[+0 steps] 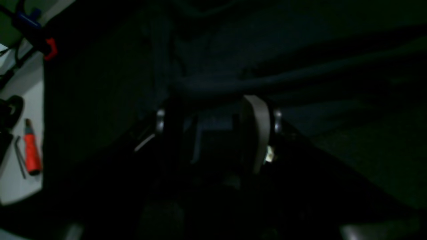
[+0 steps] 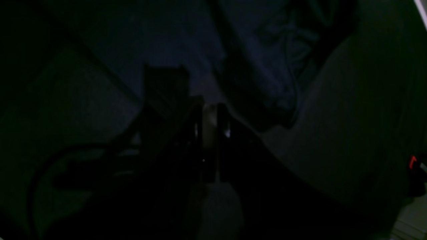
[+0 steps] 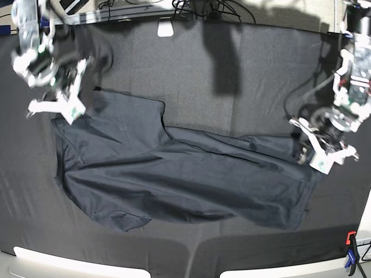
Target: Layout the t-shirt on the table in an organized manner, then fold the t-shirt properly
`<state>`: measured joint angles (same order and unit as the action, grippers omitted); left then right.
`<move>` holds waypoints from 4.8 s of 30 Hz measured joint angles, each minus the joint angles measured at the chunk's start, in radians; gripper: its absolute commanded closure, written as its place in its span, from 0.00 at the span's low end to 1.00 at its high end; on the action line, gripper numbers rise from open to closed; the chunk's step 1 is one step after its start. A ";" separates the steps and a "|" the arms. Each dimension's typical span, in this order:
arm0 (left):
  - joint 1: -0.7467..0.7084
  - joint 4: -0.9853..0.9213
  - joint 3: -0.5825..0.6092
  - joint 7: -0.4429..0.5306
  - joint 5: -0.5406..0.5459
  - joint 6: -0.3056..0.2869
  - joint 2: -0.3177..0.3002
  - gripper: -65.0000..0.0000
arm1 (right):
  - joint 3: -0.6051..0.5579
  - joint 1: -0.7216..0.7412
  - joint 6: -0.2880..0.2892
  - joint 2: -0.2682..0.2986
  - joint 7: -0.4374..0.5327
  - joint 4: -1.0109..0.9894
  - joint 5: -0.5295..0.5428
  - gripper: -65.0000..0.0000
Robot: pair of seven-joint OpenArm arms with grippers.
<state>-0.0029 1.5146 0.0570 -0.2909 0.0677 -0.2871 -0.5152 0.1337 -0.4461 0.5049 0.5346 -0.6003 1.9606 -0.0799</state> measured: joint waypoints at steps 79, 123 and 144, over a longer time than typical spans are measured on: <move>0.000 0.000 -0.001 -0.054 0.003 0.002 0.021 0.60 | -0.318 0.686 -0.154 -0.113 0.061 -0.453 -0.092 1.00; 0.000 0.000 -0.001 -0.058 0.060 0.002 0.019 0.60 | -0.315 1.109 -0.184 -0.300 0.204 -1.128 -0.102 1.00; 0.000 0.000 -0.001 -0.055 0.060 0.002 0.019 0.60 | -0.314 0.706 -0.188 -0.342 -0.305 -0.393 -0.043 1.00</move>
<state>-0.0029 1.5150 0.0559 -0.3454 0.1280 -0.2848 -0.4957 -0.1802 0.2600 0.3168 0.1925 -0.9054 1.5677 -0.1234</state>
